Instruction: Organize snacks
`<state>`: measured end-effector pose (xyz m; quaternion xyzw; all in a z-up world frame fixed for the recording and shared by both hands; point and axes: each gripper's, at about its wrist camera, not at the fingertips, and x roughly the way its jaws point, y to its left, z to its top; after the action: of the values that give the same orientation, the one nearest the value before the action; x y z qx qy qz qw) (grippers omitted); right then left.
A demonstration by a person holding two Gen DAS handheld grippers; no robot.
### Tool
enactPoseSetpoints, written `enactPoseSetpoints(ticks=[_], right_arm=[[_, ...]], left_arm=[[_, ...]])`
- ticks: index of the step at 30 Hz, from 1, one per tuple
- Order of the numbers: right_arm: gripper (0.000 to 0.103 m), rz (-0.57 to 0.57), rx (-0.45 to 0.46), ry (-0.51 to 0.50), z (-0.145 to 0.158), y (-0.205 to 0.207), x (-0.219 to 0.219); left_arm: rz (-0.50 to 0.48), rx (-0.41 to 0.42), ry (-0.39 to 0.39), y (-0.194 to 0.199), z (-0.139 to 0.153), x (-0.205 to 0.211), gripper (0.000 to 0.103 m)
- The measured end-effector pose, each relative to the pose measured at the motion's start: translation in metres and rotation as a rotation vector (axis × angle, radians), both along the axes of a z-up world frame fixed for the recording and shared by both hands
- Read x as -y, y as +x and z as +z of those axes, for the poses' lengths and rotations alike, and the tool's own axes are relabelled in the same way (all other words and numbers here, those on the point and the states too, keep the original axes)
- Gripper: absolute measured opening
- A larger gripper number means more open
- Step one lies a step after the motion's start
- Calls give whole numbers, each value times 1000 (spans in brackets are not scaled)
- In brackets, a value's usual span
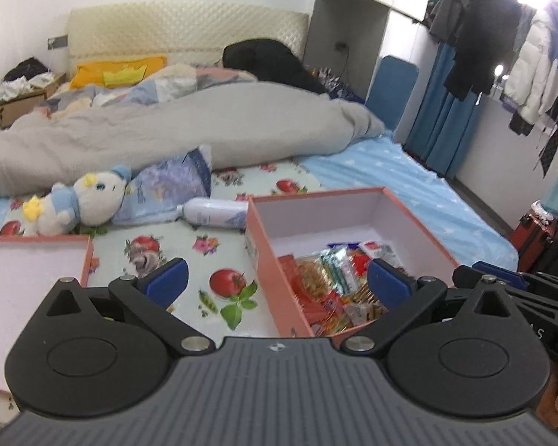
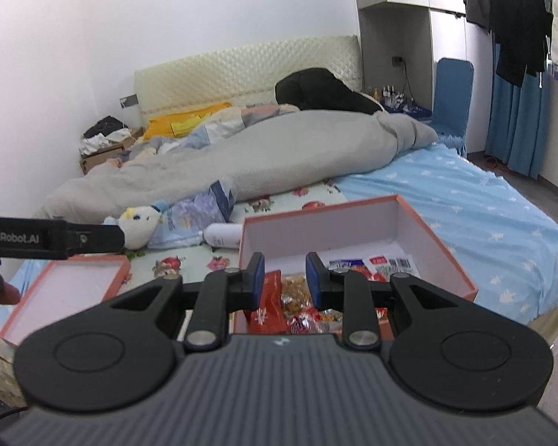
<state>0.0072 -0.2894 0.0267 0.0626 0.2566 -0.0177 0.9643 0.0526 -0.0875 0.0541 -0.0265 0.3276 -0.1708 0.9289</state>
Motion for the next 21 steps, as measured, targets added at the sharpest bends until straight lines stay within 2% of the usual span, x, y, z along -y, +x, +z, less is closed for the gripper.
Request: enactPoseSetpoints(ticks=[6,21], right_arm=[[28,-17,-35,18,-14,3,1],[28,-53,-27,9,-16,3,11]], left_arm=[[19,-28,14,12,-17,-3,103],[18,-28,22,18,-18,3,103]])
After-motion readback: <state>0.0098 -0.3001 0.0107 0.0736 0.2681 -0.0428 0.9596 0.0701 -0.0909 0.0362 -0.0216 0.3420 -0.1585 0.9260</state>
